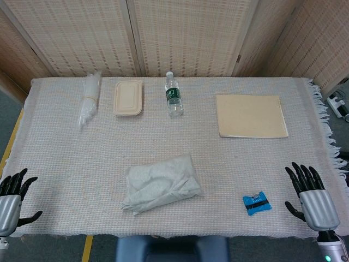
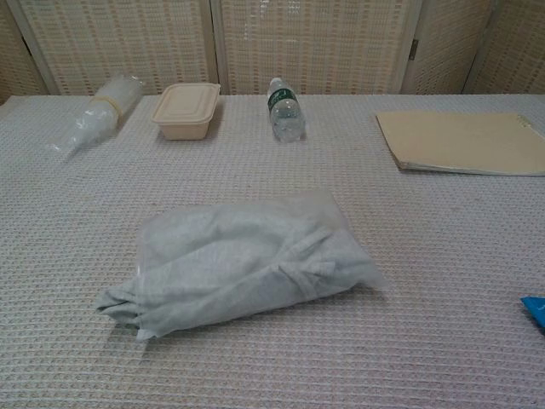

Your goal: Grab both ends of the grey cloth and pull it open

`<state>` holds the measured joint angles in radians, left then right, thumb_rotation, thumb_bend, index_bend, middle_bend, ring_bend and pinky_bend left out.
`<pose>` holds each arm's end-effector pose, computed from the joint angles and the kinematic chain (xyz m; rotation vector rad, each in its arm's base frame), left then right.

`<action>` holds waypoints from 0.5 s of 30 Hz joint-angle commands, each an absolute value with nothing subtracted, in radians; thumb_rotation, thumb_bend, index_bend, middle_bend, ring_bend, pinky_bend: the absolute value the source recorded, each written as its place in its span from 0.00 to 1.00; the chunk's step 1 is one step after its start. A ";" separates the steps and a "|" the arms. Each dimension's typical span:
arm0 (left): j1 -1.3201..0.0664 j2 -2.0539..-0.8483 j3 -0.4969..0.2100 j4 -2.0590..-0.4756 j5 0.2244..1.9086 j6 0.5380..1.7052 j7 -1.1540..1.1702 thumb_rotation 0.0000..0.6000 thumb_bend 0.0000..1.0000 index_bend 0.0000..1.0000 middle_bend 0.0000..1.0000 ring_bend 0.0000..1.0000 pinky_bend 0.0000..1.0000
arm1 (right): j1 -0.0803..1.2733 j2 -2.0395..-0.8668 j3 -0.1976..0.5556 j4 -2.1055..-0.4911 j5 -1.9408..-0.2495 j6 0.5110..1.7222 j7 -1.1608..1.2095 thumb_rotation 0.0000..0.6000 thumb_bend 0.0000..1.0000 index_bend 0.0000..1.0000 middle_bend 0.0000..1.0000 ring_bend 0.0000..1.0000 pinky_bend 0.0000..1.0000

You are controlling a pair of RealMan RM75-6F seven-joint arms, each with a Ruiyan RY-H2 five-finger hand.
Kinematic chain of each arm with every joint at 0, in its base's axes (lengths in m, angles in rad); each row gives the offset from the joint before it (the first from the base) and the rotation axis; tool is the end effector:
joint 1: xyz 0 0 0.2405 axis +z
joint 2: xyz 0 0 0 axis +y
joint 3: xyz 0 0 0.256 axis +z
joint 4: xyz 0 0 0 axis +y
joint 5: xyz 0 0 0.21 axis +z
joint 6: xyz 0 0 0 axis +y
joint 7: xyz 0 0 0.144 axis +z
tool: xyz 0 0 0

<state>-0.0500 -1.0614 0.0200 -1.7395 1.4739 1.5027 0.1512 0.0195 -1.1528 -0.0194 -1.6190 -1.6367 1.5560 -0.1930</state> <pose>-0.3041 0.1540 0.1604 -1.4056 -0.9130 -0.7681 -0.3001 -0.1454 0.1407 1.5069 -0.7671 0.8207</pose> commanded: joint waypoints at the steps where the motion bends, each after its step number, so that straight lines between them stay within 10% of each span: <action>1: -0.051 -1.068 0.021 -1.732 1.485 1.501 0.145 1.00 0.14 0.20 0.04 0.00 0.00 | 0.019 -1.153 -0.019 -1.619 -1.639 1.557 -0.191 1.00 0.16 0.00 0.00 0.00 0.00; 15: -0.126 -1.276 0.085 -1.583 1.673 1.385 -0.023 1.00 0.15 0.34 0.04 0.00 0.01 | 0.017 -1.157 -0.030 -1.604 -1.668 1.557 -0.180 1.00 0.16 0.00 0.00 0.00 0.00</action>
